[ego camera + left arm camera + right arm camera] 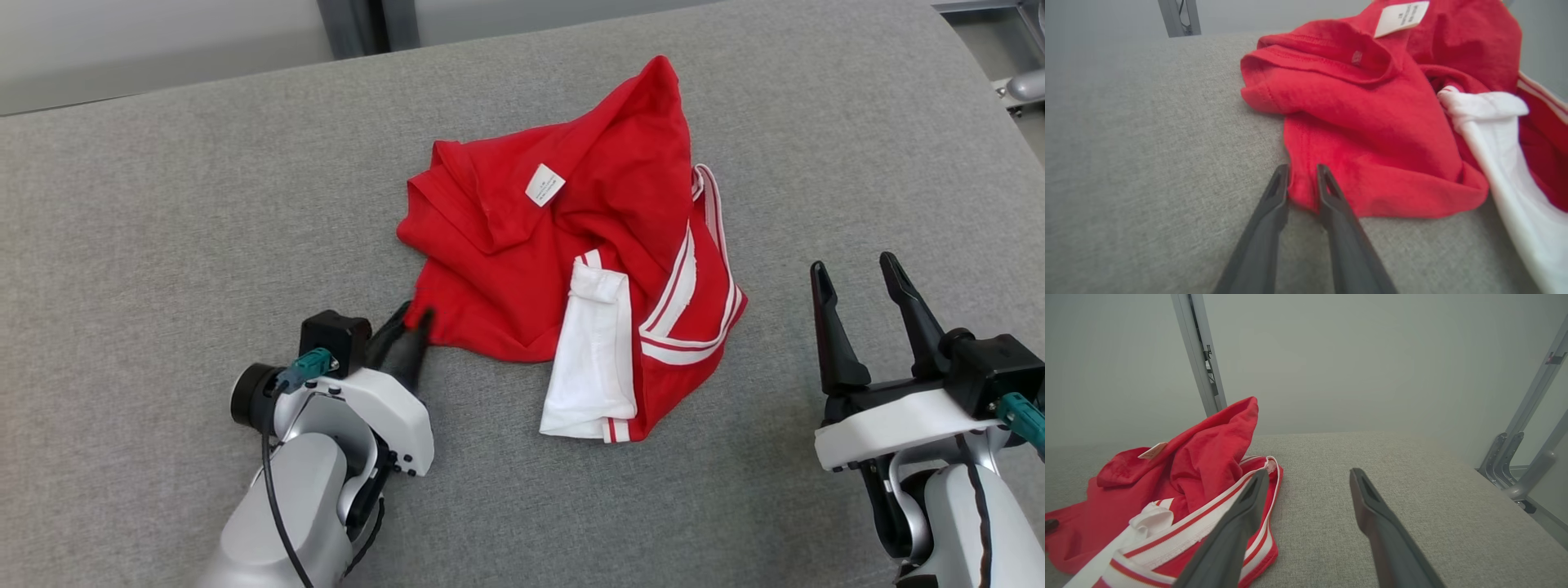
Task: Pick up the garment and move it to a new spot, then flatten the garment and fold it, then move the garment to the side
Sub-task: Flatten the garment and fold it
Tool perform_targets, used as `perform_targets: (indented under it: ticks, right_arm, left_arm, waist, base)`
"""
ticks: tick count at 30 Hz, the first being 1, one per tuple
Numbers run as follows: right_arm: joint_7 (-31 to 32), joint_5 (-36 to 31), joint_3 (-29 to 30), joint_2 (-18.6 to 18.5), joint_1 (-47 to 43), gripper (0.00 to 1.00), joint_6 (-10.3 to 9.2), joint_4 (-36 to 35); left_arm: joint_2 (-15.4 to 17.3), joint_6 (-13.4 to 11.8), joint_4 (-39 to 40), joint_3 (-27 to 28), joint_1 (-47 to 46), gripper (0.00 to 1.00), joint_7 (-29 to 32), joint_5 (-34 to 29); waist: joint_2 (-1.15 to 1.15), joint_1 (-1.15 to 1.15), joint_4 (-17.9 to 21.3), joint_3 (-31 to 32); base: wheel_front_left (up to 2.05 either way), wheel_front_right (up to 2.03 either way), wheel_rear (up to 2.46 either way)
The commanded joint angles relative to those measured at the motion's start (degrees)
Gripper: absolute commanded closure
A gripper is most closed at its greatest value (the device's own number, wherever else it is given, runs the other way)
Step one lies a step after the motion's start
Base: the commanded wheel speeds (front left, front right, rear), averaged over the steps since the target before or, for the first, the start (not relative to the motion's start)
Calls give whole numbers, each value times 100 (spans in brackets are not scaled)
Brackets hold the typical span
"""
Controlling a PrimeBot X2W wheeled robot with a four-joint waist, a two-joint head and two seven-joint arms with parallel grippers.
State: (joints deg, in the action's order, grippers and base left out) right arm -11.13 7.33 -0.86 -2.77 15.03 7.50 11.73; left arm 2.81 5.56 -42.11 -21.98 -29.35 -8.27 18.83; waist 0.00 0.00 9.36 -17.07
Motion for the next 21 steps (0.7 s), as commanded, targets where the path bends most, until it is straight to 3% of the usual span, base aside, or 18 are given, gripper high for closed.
perform_targets:
  ticks: [1,12,21]
  right_arm:
    - [-39,20,24,-23,61,0,-1,19]
    - [46,-136,29,-26,-45,0,0,110]
    - [163,-173,-44,-27,-193,0,0,111]
  left_arm:
    - [25,27,-27,2,-97,100,-111,56]
    - [28,-103,386,423,115,100,-657,405]
    - [71,-345,1673,1049,834,100,-691,255]
  waist:
    - [0,0,-54,21]
    - [0,0,-558,419]
    - [0,0,-1107,853]
  base:
    - [0,0,0]
    - [0,0,0]
    - [0,0,0]
